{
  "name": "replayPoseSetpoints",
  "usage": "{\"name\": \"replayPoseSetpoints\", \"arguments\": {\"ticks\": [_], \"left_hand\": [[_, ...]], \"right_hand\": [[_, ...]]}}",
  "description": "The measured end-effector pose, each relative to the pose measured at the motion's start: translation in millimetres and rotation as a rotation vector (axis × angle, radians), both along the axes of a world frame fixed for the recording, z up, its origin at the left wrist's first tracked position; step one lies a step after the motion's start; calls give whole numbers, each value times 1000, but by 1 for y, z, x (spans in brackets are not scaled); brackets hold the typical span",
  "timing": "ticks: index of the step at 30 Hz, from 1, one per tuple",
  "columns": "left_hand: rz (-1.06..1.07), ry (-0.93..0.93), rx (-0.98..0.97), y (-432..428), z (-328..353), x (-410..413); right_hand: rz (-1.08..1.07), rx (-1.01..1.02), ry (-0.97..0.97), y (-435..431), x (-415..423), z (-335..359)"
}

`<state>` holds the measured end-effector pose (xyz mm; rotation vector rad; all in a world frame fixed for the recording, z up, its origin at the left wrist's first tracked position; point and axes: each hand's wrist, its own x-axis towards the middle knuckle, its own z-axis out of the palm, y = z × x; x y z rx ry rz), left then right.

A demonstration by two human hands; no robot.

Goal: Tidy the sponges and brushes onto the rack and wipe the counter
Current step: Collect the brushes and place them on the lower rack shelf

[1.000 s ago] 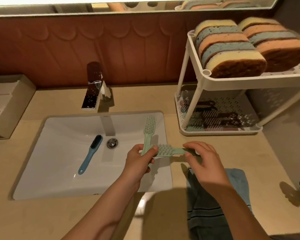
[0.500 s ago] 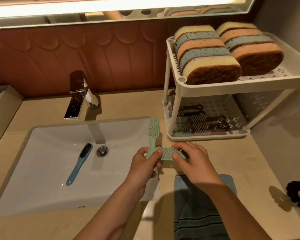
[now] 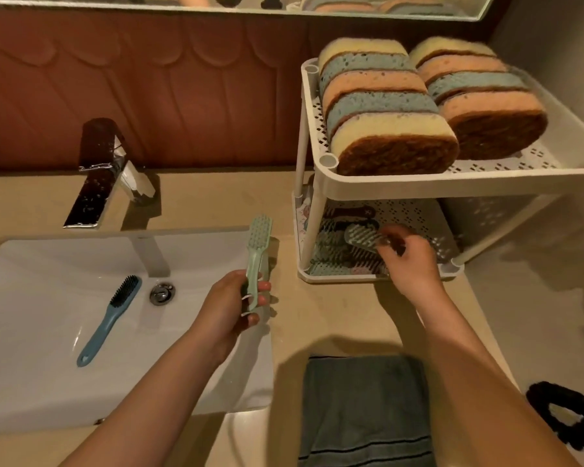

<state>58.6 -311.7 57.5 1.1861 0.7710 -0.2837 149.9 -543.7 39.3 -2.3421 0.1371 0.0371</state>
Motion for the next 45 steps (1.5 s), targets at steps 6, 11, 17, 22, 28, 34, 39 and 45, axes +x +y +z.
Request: {"name": "replayPoseSetpoints", "arguments": {"ticks": [6,11,17,22,28,34,39,45], "left_hand": [[56,94,-37,2,-13,-4],[120,124,-3,9,-19,-7],[143,119,28,17,-18,-11],[85,95,122,10,-15,-15],[5,38,150,1,-8,-18],[-91,28,207,-1,-10,-23],[-187,-47,273,0,-13,-40],[-353,-257,374,-18,-10,-45]], "right_hand": [[88,-113,31,0,65,-15],[79,-117,63,-1,97,-39],[129,-136,88,-5,108,-54],[201,-227,136,-7,109,-49],[186,-237,90,-1,90,-37],[153,32,91,20,22,-14],[371,312,199,52,-51,9],[243,532,265,77,-96,0]]}}
